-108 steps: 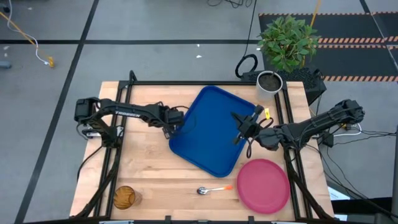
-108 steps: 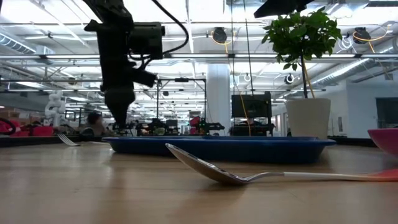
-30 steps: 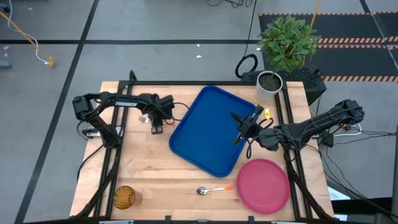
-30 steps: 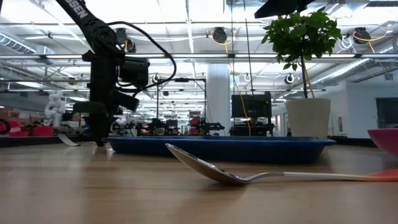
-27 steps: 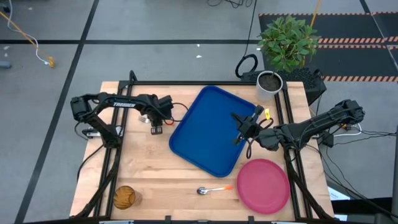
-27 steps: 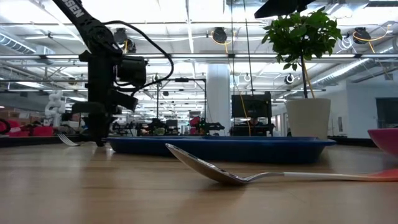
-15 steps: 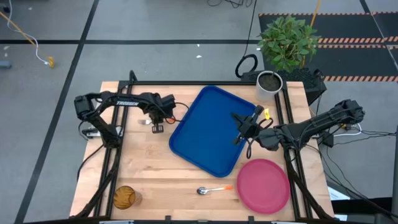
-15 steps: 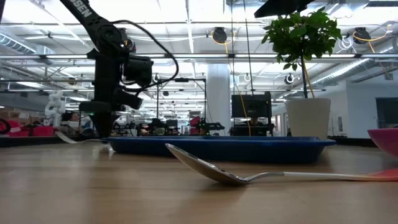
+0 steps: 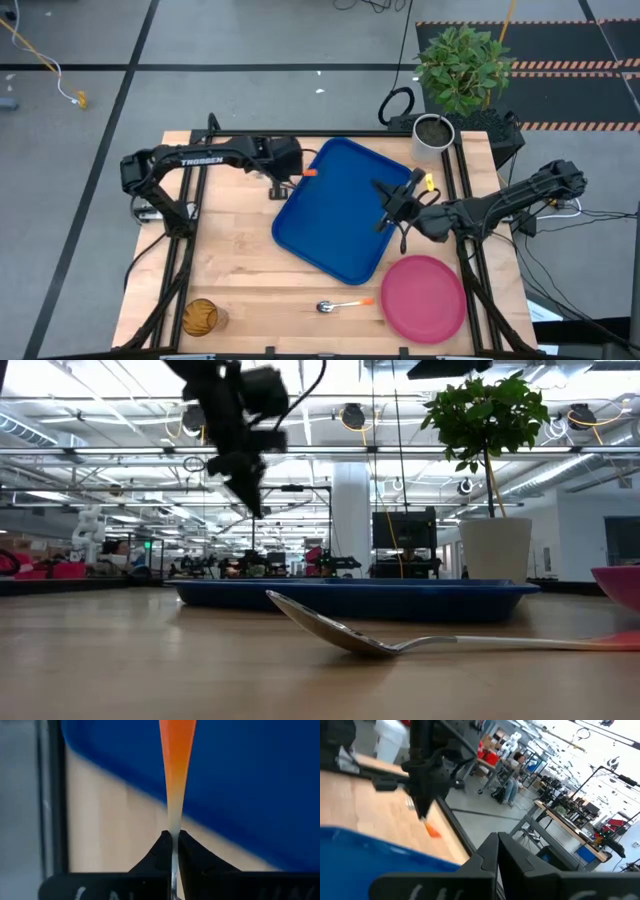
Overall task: Pick and place plate/cup/fork/spoon on tray
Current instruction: Put the fork on the top side of the blue tray
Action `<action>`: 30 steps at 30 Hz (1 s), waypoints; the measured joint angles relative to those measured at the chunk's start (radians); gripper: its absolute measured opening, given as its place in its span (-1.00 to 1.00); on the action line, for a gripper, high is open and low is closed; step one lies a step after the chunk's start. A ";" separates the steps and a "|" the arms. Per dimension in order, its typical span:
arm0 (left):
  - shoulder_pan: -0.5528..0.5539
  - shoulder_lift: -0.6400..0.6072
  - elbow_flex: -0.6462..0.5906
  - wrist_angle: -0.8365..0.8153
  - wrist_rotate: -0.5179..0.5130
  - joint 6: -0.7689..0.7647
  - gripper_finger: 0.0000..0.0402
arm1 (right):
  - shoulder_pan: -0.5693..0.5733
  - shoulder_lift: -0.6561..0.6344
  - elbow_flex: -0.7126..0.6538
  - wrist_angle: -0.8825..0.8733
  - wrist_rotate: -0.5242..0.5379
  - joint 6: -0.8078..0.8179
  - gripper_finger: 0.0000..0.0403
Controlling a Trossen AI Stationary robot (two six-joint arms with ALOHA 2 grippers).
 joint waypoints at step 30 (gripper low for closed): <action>-0.027 0.716 0.841 -0.077 0.014 0.348 -0.95 | 0.066 -0.008 0.000 0.052 -0.002 -0.112 -1.00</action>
